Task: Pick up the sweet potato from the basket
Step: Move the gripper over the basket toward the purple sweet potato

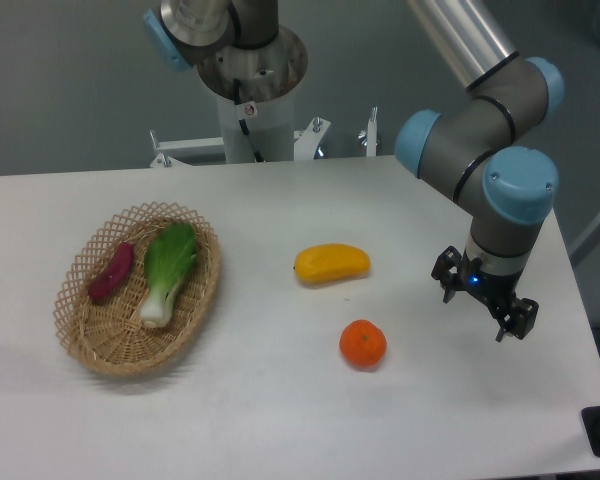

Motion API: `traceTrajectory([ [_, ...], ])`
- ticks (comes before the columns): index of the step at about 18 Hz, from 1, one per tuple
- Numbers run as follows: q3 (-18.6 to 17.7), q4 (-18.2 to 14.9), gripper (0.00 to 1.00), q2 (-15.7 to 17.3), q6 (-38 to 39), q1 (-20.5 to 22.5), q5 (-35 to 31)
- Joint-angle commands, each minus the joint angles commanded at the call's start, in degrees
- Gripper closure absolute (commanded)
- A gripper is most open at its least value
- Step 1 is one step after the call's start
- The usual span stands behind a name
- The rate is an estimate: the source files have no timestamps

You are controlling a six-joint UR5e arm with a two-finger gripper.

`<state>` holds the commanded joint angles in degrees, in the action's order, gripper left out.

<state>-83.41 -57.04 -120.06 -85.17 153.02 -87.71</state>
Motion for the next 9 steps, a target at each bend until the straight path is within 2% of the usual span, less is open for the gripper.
traceTrajectory([
  [4,-0.2,-0.2,0.00,0.2,1.1,-1.3,0.2],
  [9,-0.2,-0.2,0.00,0.2,7.2,-3.7,0.4],
])
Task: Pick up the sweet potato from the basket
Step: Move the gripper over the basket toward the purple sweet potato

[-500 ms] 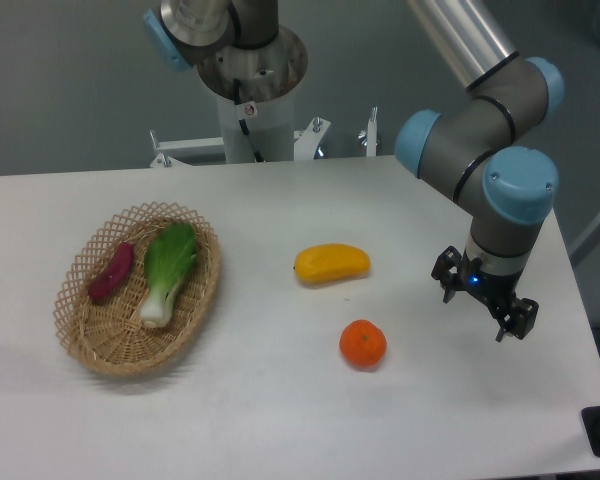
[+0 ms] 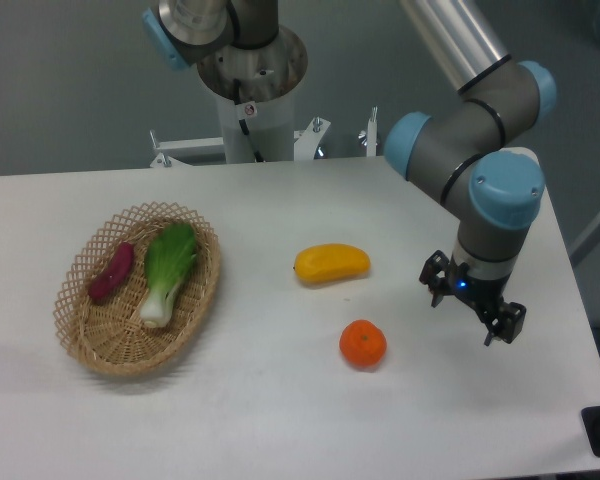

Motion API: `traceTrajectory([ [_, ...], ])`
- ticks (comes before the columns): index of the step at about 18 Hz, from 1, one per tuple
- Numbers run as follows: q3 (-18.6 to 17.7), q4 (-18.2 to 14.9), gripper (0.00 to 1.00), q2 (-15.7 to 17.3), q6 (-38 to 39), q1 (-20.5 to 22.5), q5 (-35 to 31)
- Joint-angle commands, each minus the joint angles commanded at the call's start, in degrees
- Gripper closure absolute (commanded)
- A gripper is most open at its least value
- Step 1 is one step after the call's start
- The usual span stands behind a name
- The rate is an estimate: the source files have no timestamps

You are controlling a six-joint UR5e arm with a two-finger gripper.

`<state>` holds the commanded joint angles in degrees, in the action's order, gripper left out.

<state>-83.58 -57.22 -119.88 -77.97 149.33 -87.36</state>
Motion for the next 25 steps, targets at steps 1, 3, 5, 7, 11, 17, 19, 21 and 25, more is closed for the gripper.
traceTrajectory([
  [1,-0.1,0.0,0.00,0.0,1.1,-0.5,0.1],
  [3,-0.1,0.0,0.00,-0.1,4.5,-1.9,0.4],
  [5,-0.4,0.0,0.00,0.3,8.2,-3.3,2.6],
  [7,-0.9,0.2,0.00,0.8,10.7,-5.1,4.0],
  [11,-4.3,0.1,0.00,4.0,13.2,-11.0,4.1],
  [17,-10.3,1.2,0.00,6.8,16.2,-20.1,4.1],
  [19,-10.3,1.2,0.00,6.9,17.8,-23.4,4.1],
  [21,-10.6,1.0,0.00,6.9,17.9,-26.6,4.1],
  [25,-11.8,0.5,0.00,7.0,17.9,-31.3,4.0],
])
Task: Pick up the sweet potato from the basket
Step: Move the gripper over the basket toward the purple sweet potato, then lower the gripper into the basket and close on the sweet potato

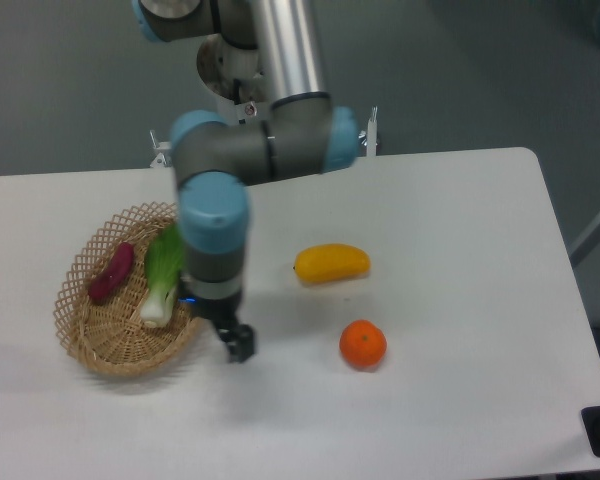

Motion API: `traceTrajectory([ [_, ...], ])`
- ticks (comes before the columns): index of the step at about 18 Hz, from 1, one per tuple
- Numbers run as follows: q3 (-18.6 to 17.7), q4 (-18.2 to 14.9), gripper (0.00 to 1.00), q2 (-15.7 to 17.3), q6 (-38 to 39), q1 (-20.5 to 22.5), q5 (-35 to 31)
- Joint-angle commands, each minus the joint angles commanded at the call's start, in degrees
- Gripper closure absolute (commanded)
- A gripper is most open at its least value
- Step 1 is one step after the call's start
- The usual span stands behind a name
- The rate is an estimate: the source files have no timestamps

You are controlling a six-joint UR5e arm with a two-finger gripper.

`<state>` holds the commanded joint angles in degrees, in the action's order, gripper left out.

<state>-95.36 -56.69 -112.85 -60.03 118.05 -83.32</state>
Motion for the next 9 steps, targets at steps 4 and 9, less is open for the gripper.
traceTrajectory([
  [4,-3.2,0.0,0.00,0.9,0.0,-1.9,0.2],
  [9,-6.4,0.0,0.00,2.0,2.2,-3.7,5.1],
])
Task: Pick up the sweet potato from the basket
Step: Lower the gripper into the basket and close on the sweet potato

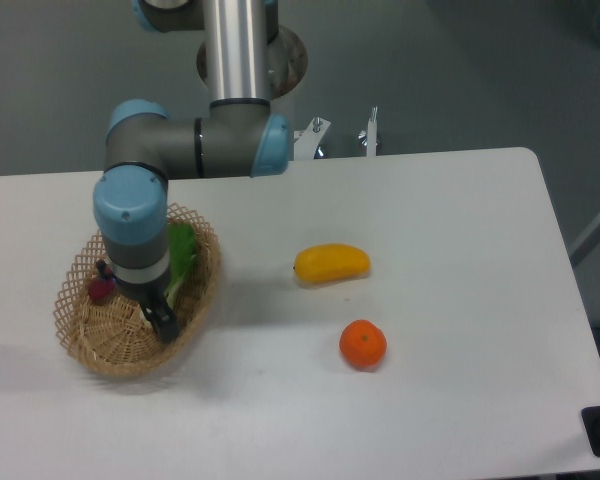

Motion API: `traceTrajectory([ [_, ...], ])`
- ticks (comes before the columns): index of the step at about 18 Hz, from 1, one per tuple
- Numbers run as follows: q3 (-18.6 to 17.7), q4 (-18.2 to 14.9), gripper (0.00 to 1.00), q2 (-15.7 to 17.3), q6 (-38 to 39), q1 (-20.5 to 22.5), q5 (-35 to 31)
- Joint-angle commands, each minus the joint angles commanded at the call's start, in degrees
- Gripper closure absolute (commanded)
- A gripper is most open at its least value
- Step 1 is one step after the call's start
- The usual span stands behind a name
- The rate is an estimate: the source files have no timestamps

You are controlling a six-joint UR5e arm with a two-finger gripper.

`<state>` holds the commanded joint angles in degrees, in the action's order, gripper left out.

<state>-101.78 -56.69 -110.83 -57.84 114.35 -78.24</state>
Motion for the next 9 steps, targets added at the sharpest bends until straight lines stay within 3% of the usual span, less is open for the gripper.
traceTrajectory([
  [9,-0.5,0.0,0.00,-2.5,2.4,-2.3,1.8],
])
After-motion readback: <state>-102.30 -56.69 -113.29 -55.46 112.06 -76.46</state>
